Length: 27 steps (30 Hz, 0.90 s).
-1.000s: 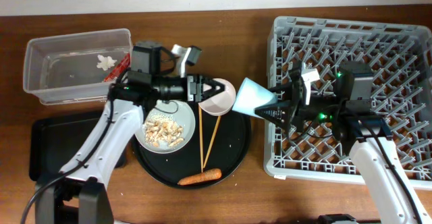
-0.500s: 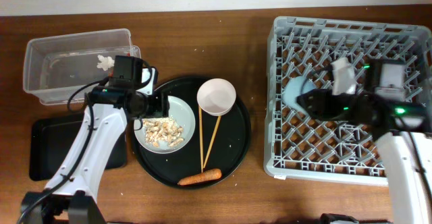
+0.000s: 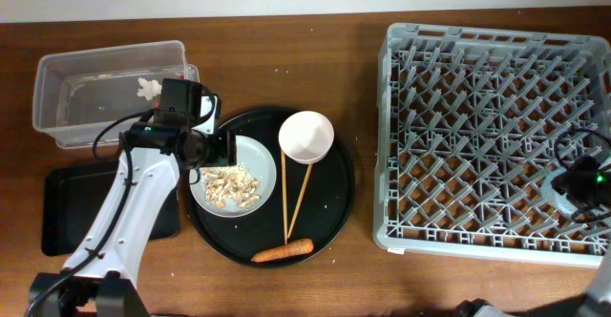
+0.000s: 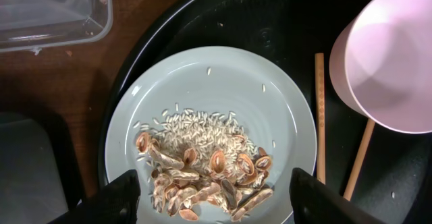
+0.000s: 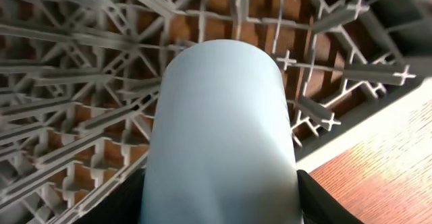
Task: Sort waste into correct bins and load items into the dishwasher rack
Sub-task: 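Place the blue cup in the dish rack with the right gripper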
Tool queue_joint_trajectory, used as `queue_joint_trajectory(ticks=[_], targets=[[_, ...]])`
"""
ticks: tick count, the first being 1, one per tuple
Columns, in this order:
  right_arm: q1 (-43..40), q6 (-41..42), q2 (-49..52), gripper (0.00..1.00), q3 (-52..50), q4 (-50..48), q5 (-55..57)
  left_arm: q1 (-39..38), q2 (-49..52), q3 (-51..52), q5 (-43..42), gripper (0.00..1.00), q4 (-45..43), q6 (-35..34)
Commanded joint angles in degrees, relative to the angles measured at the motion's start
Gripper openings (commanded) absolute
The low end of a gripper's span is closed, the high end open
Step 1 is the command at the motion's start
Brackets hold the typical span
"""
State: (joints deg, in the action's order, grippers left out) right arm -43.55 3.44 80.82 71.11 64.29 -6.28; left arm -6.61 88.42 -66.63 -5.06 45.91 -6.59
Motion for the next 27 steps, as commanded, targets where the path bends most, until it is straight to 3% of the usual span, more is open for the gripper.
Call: queue_joint_trajectory(ticks=[1,3,7,11,16,20,24,27], targets=[[-0.31,0.74,3.69,0.39,1.16,0.61,0.52,0.28,-1.03,-0.22,0.57,0.70,0.00,0.92],[-0.31,0.72,5.18,0.59,1.16,1.31,0.52,0.28,-1.03,-0.22,0.57,0.70,0.00,0.92],[-0.31,0.72,5.38,0.82,1.16,1.29,-1.25,0.28,-1.03,-0.22,0.57,0.70,0.00,0.92],[-0.31,0.70,5.38,0.84,1.16,1.22,-3.93,0.28,-1.03,-0.22,0.57,0.70,0.00,0.92],[-0.28,0.44,5.38,0.86,1.16,0.59,-10.80,0.28,-1.03,-0.22,0.39,0.78,0.02,0.90],[1.90,-1.46,5.18,0.82,1.18,-0.07,-17.68,0.28,-1.03,-0.22,0.39,0.78,0.02,0.90],[14.86,-3.21,1.99,0.79,1.22,-3.23,-20.31,0.28,-1.03,-0.22,0.39,0.82,0.07,0.90],[31.28,-3.13,-0.44,0.74,1.22,-11.21,-20.26,0.28,-1.03,-0.22,0.42,0.86,0.28,0.90]])
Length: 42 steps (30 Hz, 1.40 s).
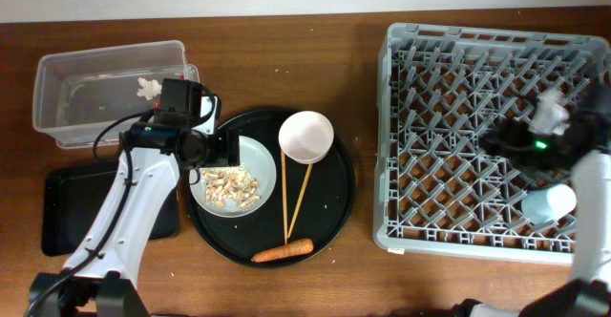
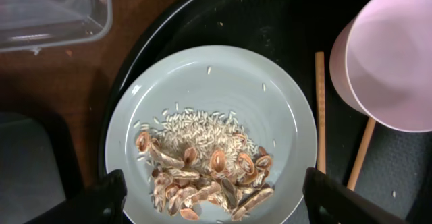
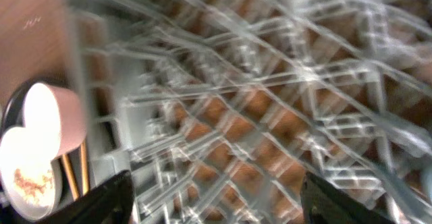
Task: Sort waste into correct bins and load items into the dishwasher rack
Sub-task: 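Place the blue cup in the dish rack with the right gripper, then grasp the pink bowl with the right gripper and place it in the rack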
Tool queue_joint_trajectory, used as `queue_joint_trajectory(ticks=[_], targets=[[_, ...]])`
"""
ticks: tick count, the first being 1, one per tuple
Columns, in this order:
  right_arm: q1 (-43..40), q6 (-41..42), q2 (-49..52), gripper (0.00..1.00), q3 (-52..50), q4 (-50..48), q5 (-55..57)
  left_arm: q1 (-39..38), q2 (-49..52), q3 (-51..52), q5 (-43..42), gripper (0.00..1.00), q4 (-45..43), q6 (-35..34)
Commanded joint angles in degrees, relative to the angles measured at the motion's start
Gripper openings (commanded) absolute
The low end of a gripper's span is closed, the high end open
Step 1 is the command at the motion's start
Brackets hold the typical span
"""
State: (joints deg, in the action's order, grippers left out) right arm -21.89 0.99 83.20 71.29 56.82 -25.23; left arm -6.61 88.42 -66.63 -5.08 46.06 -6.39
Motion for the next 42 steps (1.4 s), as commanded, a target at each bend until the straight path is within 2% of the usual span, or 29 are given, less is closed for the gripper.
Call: queue_joint_trajectory(ticks=[1,4,6,8,11,15,19,21,23,26,29,36,37,42], targets=[[14.80,-0.50,-2.80,0.74,1.05,-6.95,-0.98,0.28,-1.03,-0.22,0.44,0.86,0.13,0.70],[29.62,-0.37,-1.33,0.74,1.05,-15.47,7.65,0.28,-1.03,-0.22,0.42,0.87,0.11,0.70],[37.64,2.64,1.36,0.74,1.05,-20.37,15.89,0.28,-1.03,-0.22,0.44,0.87,0.11,0.70],[42.91,3.23,5.57,0.73,1.05,-24.55,18.43,0.28,-1.03,-0.22,0.44,0.87,0.11,0.70],[46.38,4.02,12.46,0.69,1.05,-30.42,18.45,0.28,-1.03,-0.22,0.44,0.87,0.11,0.70],[46.99,10.05,21.81,0.61,1.05,-35.34,19.61,0.28,-1.03,-0.22,0.42,0.87,0.13,0.70],[47.01,10.51,24.76,0.58,1.03,-35.21,20.98,0.28,-1.03,-0.22,0.42,0.87,0.11,0.70],[47.01,11.63,25.88,0.54,1.03,-34.36,20.96,0.28,-1.03,-0.22,0.42,0.87,0.11,0.70],[47.01,11.58,26.25,0.47,1.03,-33.59,20.98,0.28,-1.03,-0.22,0.42,0.87,0.13,0.70],[47.01,11.61,26.25,0.29,1.03,-33.00,20.96,0.28,-1.03,-0.22,0.42,0.87,0.13,0.70],[47.01,11.61,26.25,0.18,1.03,-31.95,20.79,0.28,-1.03,-0.22,0.42,0.87,0.13,0.70],[47.01,11.61,26.25,0.09,1.03,-30.60,20.74,0.28,-1.03,-0.22,0.42,0.87,0.13,0.70],[46.99,12.00,26.23,0.05,1.05,-30.62,20.39,0.28,-1.03,-0.22,0.42,0.87,0.13,0.70],[46.88,11.96,22.23,0.04,1.07,-30.80,20.02,0.28,-1.03,-0.22,0.42,0.87,0.13,0.70]])
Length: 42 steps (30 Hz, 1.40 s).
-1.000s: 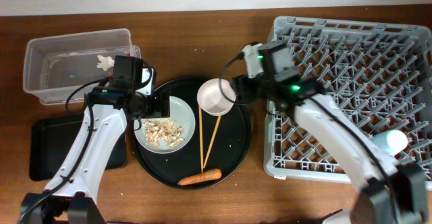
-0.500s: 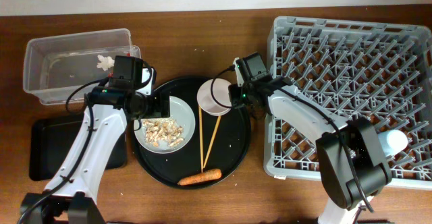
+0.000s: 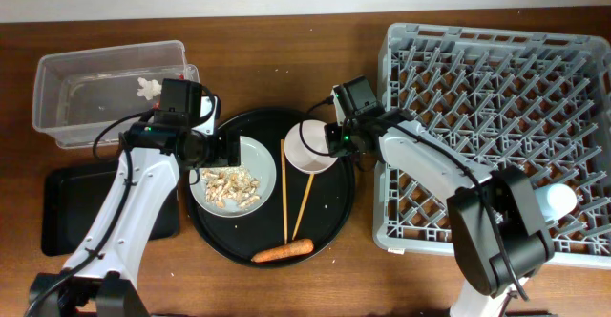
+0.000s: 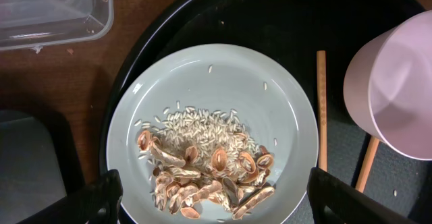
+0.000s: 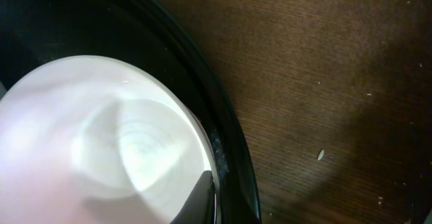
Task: Sort waste into correct bins and load items into the dishwasher rack
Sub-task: 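Grasp the pink bowl with the right gripper and place it in the rack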
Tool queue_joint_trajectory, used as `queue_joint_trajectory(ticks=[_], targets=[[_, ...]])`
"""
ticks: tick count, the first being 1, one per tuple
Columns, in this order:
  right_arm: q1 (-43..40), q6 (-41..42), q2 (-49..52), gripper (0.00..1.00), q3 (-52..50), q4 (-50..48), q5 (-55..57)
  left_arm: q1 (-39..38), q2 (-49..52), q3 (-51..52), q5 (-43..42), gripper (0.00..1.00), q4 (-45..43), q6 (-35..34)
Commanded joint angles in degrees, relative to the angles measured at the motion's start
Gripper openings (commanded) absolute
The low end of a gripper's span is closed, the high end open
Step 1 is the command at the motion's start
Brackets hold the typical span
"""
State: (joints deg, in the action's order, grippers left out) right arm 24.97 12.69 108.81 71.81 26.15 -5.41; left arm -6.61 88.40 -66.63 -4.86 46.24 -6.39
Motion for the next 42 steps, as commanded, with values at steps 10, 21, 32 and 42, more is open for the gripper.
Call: queue_joint_trajectory(ticks=[10,21,32,42], targets=[[-11.26,-8.98,-28.76,0.04,2.21,4.26,12.94,0.28,-1.01,-0.22,0.22,0.87,-0.09,0.70],[-32.63,-30.10,-26.56,0.04,2.21,-5.75,66.03,0.28,-1.01,-0.22,0.20,0.87,-0.28,0.70],[-38.60,-31.10,-6.88,0.04,2.19,-16.70,72.50,0.28,-1.01,-0.22,0.20,0.87,-0.28,0.70],[-38.42,-31.10,-0.42,0.04,2.19,-21.00,67.38,0.28,-1.01,-0.22,0.20,0.87,-0.31,0.70]])
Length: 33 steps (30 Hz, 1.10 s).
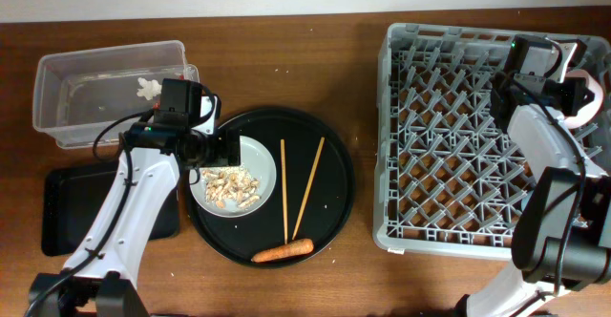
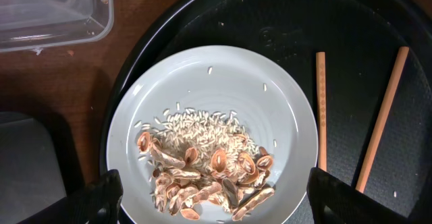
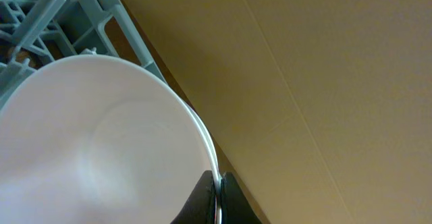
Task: Sort waste into correct bins and load items into the dishwasher rack
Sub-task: 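Grasp the pink bowl with the right gripper and place it in the rack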
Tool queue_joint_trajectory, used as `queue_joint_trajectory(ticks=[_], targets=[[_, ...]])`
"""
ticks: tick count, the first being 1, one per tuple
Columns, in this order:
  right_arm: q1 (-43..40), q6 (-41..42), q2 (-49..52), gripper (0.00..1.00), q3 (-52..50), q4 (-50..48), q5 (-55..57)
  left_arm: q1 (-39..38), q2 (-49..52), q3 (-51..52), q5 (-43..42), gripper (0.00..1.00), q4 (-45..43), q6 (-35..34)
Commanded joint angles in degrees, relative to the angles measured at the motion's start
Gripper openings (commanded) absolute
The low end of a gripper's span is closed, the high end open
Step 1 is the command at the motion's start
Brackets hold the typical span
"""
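My right gripper (image 3: 217, 191) is shut on the rim of the pale pink bowl (image 3: 101, 150). It holds the bowl on edge over the far right corner of the grey dishwasher rack (image 1: 458, 136); overhead the bowl (image 1: 584, 99) shows beside that gripper (image 1: 569, 90). My left gripper (image 2: 217, 202) hangs wide open over the light blue plate (image 2: 223, 89) of rice and nut shells (image 2: 202, 170), touching nothing. Two wooden chopsticks (image 2: 320, 109) and a carrot (image 1: 283, 251) lie on the round black tray (image 1: 334, 212).
A clear plastic bin (image 1: 110, 93) with a white scrap (image 1: 146, 88) stands far left. A black bin (image 1: 57, 212) sits nearer, below it. The rack's upright tines fill the table's right side. Bare wood lies between tray and rack.
My right gripper was at the pink bowl's rim on the black tray; now it holds the bowl over the rack's far right corner. The tray spot is bare. The left arm has not moved.
First my right gripper stood around a pale blue cup at the rack's near right corner. Then the cup lay in the rack and the gripper was apart from it. Later it was at the pink bowl on the tray, which it now holds at the rack.
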State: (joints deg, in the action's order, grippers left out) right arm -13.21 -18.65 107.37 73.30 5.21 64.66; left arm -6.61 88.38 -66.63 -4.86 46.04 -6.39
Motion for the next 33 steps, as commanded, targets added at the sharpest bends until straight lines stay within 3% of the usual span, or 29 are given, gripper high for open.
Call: queue_joint_trajectory(ticks=[1,11,15,21,24,28,29,33], targets=[[0.02,0.24,1.03,0.04,0.70,-0.07,-3.21,0.28,-0.98,-0.22,0.20,0.87,-0.11,0.70],[5.38,0.26,1.03,0.29,0.66,0.33,-3.63,0.28,-0.98,-0.22,0.17,0.87,-0.09,0.68],[6.25,0.26,1.01,0.63,0.66,0.31,-3.67,0.28,-0.98,-0.22,0.17,0.87,-0.11,0.68],[8.41,0.26,0.92,0.88,0.66,0.33,-4.28,0.28,-0.98,-0.22,0.17,0.87,-0.09,0.68],[9.88,1.66,-1.05,0.95,0.66,1.60,-5.40,0.28,-0.98,-0.22,0.17,0.87,-0.07,0.68],[9.92,8.66,-6.91,0.97,0.66,10.27,-18.91,0.28,-0.98,-0.22,0.17,0.87,0.02,0.68],[9.92,10.60,-9.70,0.97,0.66,14.84,-26.58,0.28,-0.98,-0.22,0.20,0.91,0.11,0.68],[10.91,13.60,-17.68,0.94,0.66,28.00,-53.99,0.28,-0.98,-0.22,0.20,0.93,0.11,0.70]])
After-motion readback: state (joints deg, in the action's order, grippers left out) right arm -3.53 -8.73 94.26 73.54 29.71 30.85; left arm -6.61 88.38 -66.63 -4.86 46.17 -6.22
